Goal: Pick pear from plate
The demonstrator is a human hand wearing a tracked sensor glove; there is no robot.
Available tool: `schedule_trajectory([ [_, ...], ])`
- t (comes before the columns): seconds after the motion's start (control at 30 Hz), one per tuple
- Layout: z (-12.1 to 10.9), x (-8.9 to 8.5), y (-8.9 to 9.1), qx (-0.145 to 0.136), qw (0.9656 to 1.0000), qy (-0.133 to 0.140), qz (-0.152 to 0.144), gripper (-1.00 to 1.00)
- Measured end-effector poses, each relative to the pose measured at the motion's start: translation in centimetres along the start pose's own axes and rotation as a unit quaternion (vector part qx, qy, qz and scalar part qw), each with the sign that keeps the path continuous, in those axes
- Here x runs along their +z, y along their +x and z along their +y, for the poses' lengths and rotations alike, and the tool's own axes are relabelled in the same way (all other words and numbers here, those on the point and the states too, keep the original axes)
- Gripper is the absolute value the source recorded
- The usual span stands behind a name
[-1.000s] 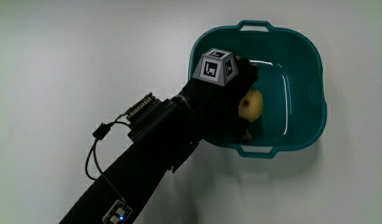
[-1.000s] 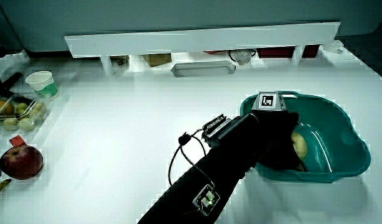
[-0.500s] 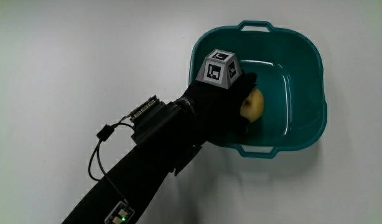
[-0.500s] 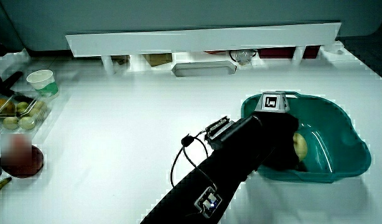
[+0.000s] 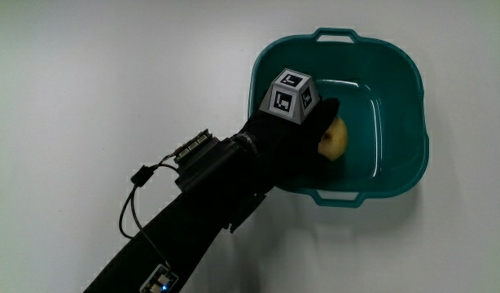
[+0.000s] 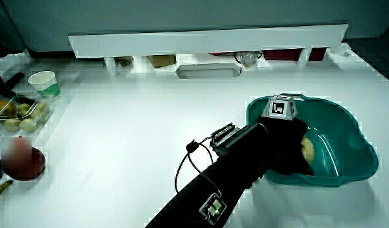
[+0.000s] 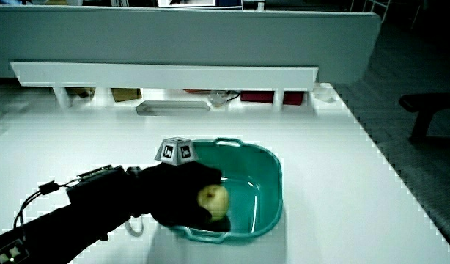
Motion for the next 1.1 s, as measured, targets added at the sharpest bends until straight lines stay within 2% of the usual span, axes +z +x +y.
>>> schedule_trajectory([
  [0.23,-0.1,-0.3,0.0,-0.012,0.9995,0.028,-0.002,1.00],
  [0.43,0.0,-0.5,0.1,-0.026,0.9991,0.033,0.001,1.00],
  [0.5,-0.2,-0.2,0.1,-0.029,0.9988,0.041,-0.003,1.00],
  [0.53,-0.4,0.0,0.3,-0.028,0.9990,0.036,-0.001,1.00],
  [0.57,-0.3,0.0,0.2,-0.036,0.9985,0.042,-0.001,1.00],
  [0.6,-0.4,0.2,0.1,-0.029,0.9989,0.037,-0.005,1.00],
  [0.63,-0.2,0.2,-0.1,-0.038,0.9981,0.049,-0.001,1.00],
  [0.7,-0.4,0.7,-0.5,-0.034,0.9972,0.066,-0.003,1.00],
  [0.73,-1.0,1.4,-0.6,-0.037,0.9973,0.063,-0.006,1.00],
  [0.8,-0.6,1.6,-1.3,-0.047,0.9950,0.089,0.005,1.00],
  [0.83,-2.1,2.9,-1.1,-0.032,0.9944,0.101,-0.005,1.00],
  [0.87,-1.2,2.6,-1.9,-0.058,0.9926,0.106,-0.003,1.00],
  [0.9,-2.6,3.7,-1.8,-0.029,0.9905,0.134,0.010,1.00],
  [0.93,-3.4,4.6,-1.9,-0.034,0.9900,0.136,0.013,1.00],
  [0.97,-3.2,4.8,-2.3,-0.044,0.9916,0.120,0.013,1.00],
  [1.0,-4.2,5.6,-2.4,-0.030,0.9921,0.120,0.018,1.00],
  [1.1,-5.1,6.5,-3.7,-0.028,0.9902,0.137,-0.007,1.00],
])
